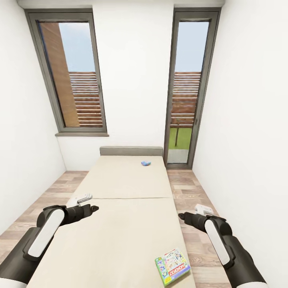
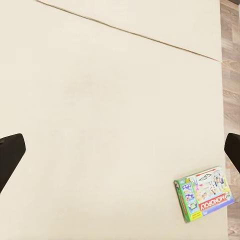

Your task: Put all the toys in the child's room - the three board games (two on the bed and one on the table), the two jigsaw puzzles on the table, and the tennis ball on the table - inside the toy box on the table in the child's room.

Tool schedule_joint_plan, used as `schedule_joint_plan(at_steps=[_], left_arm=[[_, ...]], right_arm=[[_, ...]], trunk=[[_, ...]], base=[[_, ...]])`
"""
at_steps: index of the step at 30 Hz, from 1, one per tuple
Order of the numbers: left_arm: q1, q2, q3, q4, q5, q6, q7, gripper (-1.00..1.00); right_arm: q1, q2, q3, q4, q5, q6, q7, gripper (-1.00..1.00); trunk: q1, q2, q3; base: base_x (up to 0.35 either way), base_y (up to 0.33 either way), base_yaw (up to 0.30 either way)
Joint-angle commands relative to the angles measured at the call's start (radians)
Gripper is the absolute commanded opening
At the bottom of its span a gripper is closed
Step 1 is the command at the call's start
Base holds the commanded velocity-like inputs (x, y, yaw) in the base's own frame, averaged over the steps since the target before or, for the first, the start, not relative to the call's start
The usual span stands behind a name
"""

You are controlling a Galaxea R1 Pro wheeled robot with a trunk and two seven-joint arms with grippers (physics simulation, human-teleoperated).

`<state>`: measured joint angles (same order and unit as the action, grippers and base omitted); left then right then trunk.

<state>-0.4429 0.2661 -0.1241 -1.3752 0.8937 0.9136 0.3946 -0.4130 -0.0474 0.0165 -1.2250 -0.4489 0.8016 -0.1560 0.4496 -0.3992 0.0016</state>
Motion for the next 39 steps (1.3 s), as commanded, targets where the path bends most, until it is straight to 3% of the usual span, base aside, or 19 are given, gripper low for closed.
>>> schedule_joint_plan(at_steps=[1, 5, 10, 15, 18, 20, 23, 24, 26, 29, 34, 39], left_arm=[[0.000, 0.001, -0.002, -0.001, 0.010, 0.001, 0.010, 1.00], [0.000, -0.001, -0.002, -0.001, 0.011, 0.001, 0.009, 1.00], [0.000, -0.028, -0.003, -0.005, 0.011, 0.004, 0.008, 1.00], [0.000, -0.038, -0.005, -0.018, 0.018, 0.010, -0.009, 1.00], [0.000, -0.036, -0.004, -0.021, 0.023, 0.014, -0.068, 1.00], [0.000, -0.033, 0.004, -0.024, 0.026, 0.033, -0.190, 1.00], [0.000, -0.023, 0.020, -0.024, 0.024, 0.062, -0.360, 1.00], [0.000, -0.013, 0.036, -0.024, 0.023, 0.071, -0.447, 1.00], [0.002, 0.006, 0.063, -0.024, 0.023, 0.078, -0.566, 1.00], [0.005, 0.032, 0.095, -0.024, 0.022, 0.083, -0.688, 1.00], [0.010, 0.054, 0.134, -0.024, 0.022, 0.086, -0.797, 1.00], [0.012, 0.057, 0.147, -0.024, 0.022, 0.086, -0.825, 1.00]], right_arm=[[-0.004, 0.000, 0.002, 0.003, -0.011, 0.003, -0.012, 1.00], [-0.023, 0.003, 0.001, 0.016, -0.009, 0.007, -0.017, 1.00], [-0.100, 0.010, 0.001, 0.115, -0.011, 0.010, -0.038, 1.00], [-0.214, 0.053, -0.001, 0.337, -0.013, -0.005, -0.068, 1.00], [-0.256, 0.080, 0.001, 0.424, -0.008, -0.023, -0.075, 1.00], [-0.273, 0.091, 0.003, 0.445, -0.006, -0.027, -0.076, 1.00], [-0.275, 0.085, 0.001, 0.430, -0.010, -0.028, -0.073, 1.00], [-0.274, 0.082, 0.000, 0.418, -0.011, -0.029, -0.071, 1.00], [-0.272, 0.079, 0.000, 0.401, -0.013, -0.030, -0.069, 1.00], [-0.270, 0.078, 0.000, 0.383, -0.014, -0.029, -0.069, 1.00], [-0.269, 0.078, 0.006, 0.365, -0.007, -0.029, -0.072, 1.00], [-0.268, 0.078, 0.008, 0.364, -0.003, -0.032, -0.078, 1.00]], trunk=[[0.000, -0.001, 0.000], [0.000, -0.001, 0.000], [0.000, -0.001, 0.000], [0.000, -0.001, 0.000], [0.000, -0.001, 0.000], [0.000, -0.001, 0.000], [0.000, -0.001, 0.000], [0.000, -0.001, 0.000], [0.000, -0.001, 0.000], [0.000, -0.001, 0.000], [0.000, -0.001, -0.001], [0.000, -0.001, -0.005]], base=[[0.000, 0.000, 0.000], [0.000, 0.000, 0.000], [0.000, 0.000, 0.000], [0.000, 0.000, 0.000], [0.000, 0.000, 0.000], [0.000, 0.000, 0.000], [0.000, 0.000, 0.000], [0.000, 0.000, 0.000], [0.000, 0.000, 0.000], [0.000, 0.000, 0.000], [0.000, 0.000, 0.000], [0.000, 0.000, 0.000]])
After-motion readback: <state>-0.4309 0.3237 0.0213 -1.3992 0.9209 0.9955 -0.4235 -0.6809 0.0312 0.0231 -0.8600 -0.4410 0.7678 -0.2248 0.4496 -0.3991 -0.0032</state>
